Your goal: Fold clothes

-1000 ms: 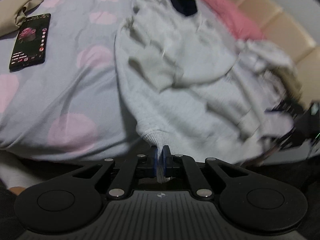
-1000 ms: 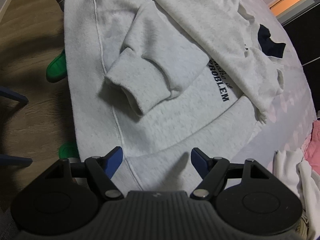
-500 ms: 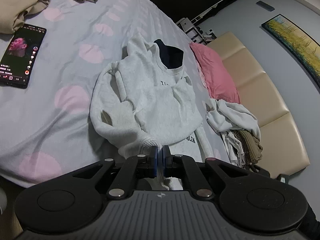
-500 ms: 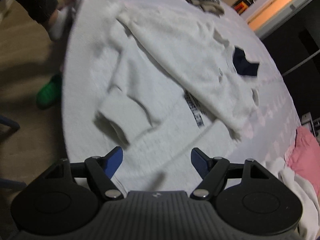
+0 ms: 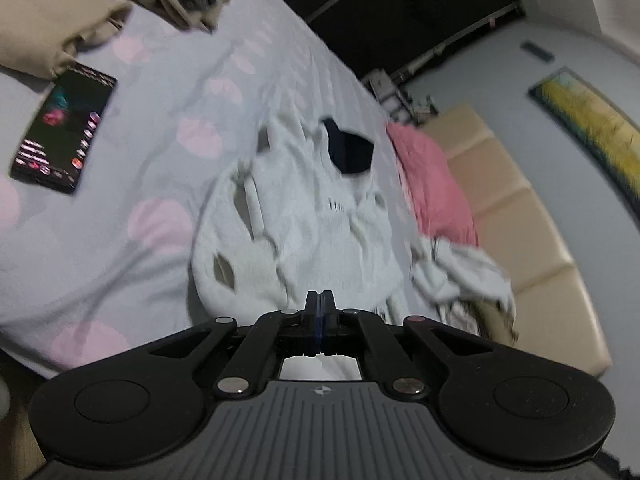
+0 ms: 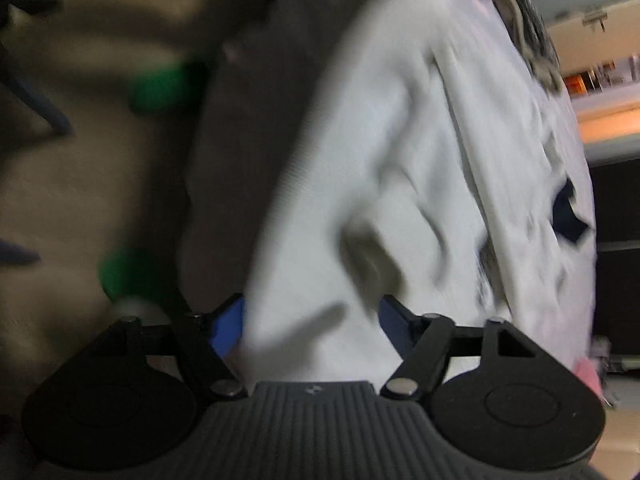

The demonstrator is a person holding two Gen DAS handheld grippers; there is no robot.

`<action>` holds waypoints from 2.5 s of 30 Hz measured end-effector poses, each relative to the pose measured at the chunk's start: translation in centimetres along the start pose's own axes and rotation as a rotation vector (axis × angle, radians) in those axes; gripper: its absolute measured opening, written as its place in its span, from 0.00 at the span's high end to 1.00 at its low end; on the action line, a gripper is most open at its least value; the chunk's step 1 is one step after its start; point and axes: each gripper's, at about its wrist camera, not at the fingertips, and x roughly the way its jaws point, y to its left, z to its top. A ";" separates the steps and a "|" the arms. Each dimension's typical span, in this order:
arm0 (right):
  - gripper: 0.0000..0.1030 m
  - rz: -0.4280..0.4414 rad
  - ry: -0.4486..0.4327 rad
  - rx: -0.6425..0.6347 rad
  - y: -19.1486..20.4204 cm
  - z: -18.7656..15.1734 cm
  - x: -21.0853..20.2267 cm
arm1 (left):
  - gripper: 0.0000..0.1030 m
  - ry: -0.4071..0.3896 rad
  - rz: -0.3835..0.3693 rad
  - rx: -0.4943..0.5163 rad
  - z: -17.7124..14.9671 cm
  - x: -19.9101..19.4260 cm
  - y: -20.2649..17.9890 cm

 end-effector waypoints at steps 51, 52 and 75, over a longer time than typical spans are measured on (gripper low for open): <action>0.34 -0.037 0.043 -0.036 2.8 -6.0 0.3 | 0.56 0.132 0.698 1.237 -23.9 8.7 -2.9; 0.34 -0.037 0.045 -0.035 2.8 -6.0 0.4 | 0.54 0.111 0.702 1.241 -24.0 8.8 -3.0; 0.34 -0.058 0.008 -0.020 3.2 -5.8 -0.1 | 0.98 -0.103 0.516 0.853 -15.7 5.2 -6.2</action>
